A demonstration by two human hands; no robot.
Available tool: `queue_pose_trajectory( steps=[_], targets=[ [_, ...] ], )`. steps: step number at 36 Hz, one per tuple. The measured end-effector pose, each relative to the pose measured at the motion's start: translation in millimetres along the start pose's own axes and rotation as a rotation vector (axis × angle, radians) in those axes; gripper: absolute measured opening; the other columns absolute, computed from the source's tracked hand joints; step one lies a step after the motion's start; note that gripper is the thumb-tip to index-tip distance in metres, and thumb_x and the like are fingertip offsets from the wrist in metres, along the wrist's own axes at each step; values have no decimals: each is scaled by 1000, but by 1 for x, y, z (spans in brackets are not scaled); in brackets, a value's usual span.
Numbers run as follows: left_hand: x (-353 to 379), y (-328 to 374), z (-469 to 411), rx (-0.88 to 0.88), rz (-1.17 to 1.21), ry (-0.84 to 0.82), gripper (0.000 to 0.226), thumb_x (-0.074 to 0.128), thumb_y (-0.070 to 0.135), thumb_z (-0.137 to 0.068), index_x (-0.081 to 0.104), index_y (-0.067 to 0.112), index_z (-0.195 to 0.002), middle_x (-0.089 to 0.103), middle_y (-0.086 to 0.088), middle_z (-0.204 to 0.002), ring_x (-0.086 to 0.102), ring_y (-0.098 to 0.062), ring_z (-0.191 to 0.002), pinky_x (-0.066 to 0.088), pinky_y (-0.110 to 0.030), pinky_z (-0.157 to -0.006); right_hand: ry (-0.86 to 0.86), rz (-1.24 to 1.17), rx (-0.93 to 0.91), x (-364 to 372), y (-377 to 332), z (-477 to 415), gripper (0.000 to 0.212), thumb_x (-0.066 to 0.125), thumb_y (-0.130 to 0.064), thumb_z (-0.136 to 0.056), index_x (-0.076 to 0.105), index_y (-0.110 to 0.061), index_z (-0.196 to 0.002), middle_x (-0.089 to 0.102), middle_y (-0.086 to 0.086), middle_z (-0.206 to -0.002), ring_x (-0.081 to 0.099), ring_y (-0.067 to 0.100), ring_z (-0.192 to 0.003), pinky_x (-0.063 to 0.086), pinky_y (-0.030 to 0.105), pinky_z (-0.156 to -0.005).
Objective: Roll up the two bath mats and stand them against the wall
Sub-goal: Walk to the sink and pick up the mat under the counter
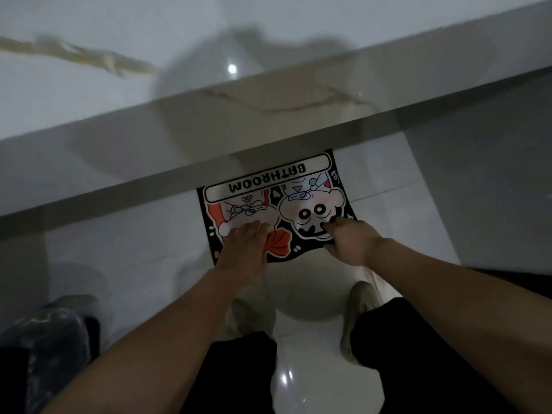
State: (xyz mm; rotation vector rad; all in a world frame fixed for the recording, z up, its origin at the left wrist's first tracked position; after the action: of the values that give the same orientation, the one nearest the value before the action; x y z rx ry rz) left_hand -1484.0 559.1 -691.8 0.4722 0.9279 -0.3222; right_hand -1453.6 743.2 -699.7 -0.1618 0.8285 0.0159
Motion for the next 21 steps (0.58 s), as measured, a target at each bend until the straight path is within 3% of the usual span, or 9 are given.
queue_pose_trajectory(
  steps=[5,9,13,21],
  targets=[
    [57,-19,-68,44,-19,27,60,45,23,-94,22,9,-148,26,-14,-154,24,-31,-141,17,-46,-117,17,15,23,48,25,-75,57,43,-41,-94,32,-16,-143,48,14,-131,52,31,-113,47,40,-90],
    [85,-23,-120,121,-40,103,62,50,15,-85,32,3,-143,37,-19,-147,35,-36,-135,22,-47,-112,63,89,2,80,40,-133,54,44,-42,-94,34,-14,-139,48,14,-130,52,31,-113,45,41,-91],
    [125,-43,-172,109,-167,79,71,50,17,-91,10,6,-150,14,-15,-158,13,-30,-145,5,-46,-118,123,72,22,101,59,-185,53,44,-39,-94,34,-14,-140,47,15,-131,49,32,-116,42,39,-91],
    [161,-50,-238,105,-260,93,67,39,25,-97,2,11,-151,4,-9,-160,5,-23,-146,1,-39,-118,154,-44,146,144,111,-257,51,48,-40,-92,39,-15,-136,44,13,-135,49,33,-118,44,38,-89]
  ],
)
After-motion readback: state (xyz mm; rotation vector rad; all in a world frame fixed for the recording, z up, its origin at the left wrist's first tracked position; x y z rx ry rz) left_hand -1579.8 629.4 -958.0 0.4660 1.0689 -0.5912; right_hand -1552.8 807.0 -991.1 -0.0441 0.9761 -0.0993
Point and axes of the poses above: each hand's wrist, its own z-axis away from the middle knuckle, its own x-axis out of the palm, y = z × x, the point moved 9 cm from there along -z, towards the middle knuckle
